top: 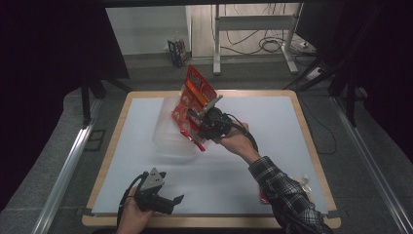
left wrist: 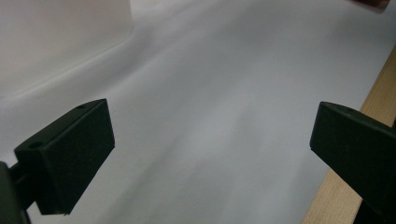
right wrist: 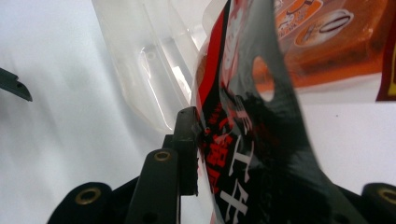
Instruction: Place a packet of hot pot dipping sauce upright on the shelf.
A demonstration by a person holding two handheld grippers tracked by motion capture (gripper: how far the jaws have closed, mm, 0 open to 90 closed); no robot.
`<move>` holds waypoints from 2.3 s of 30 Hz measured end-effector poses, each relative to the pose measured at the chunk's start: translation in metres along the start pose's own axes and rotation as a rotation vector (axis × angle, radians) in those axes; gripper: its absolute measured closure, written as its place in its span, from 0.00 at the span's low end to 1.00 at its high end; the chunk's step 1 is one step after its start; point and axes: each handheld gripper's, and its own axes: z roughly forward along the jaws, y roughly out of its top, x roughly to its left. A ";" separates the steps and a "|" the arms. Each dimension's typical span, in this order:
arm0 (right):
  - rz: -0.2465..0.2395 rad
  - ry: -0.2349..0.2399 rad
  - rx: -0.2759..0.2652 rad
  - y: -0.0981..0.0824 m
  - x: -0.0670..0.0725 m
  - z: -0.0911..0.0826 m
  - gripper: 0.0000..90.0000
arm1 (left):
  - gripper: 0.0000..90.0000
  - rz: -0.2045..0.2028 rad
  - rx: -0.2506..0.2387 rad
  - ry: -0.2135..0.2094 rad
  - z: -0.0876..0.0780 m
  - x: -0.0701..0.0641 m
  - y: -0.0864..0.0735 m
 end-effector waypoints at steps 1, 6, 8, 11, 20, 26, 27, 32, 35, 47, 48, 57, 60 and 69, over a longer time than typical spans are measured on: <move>-0.008 0.000 0.001 0.001 0.000 0.001 0.78 | 0.00 0.000 0.000 0.000 0.000 0.000 0.000; -0.023 -0.006 0.004 0.008 0.001 0.005 0.78 | 0.00 0.000 0.001 -0.002 0.000 0.000 0.000; -0.028 -0.005 0.002 0.010 0.000 0.005 0.78 | 0.00 0.002 0.003 -0.003 0.000 0.000 0.000; -0.031 -0.006 -0.002 0.011 0.001 0.006 0.78 | 0.00 0.001 0.002 -0.005 0.000 0.000 0.000; -0.044 -0.005 -0.033 0.018 0.001 0.008 0.78 | 0.00 0.006 0.010 -0.009 0.001 0.000 0.000; -0.034 -0.003 -0.057 0.018 0.002 0.008 0.78 | 0.00 0.006 0.013 -0.011 0.001 0.000 0.000; -0.030 -0.006 -0.063 0.018 0.002 0.007 0.79 | 0.00 0.006 0.013 -0.011 0.001 0.000 0.000; -0.055 0.012 -0.091 0.017 0.003 0.002 0.79 | 0.00 0.004 0.016 -0.012 0.002 0.000 0.000; -0.079 0.008 -0.081 0.017 0.005 0.001 0.79 | 0.00 0.006 0.018 -0.013 0.002 -0.001 0.000; -0.093 0.019 -0.073 0.010 0.000 -0.009 0.79 | 0.00 0.005 0.021 -0.015 0.003 0.000 -0.001; -0.090 0.021 -0.070 0.008 -0.001 -0.011 0.79 | 0.00 0.005 0.021 -0.015 0.003 0.000 -0.001; -0.094 0.051 -0.029 -0.006 -0.008 -0.026 0.79 | 0.00 0.008 0.028 -0.012 0.004 -0.001 0.000; -0.104 0.053 -0.014 -0.007 -0.008 -0.024 0.79 | 0.00 0.008 0.029 -0.012 0.004 -0.001 0.000; -0.124 0.071 0.012 0.007 -0.010 -0.010 0.79 | 0.00 0.006 0.026 -0.013 0.004 0.000 -0.001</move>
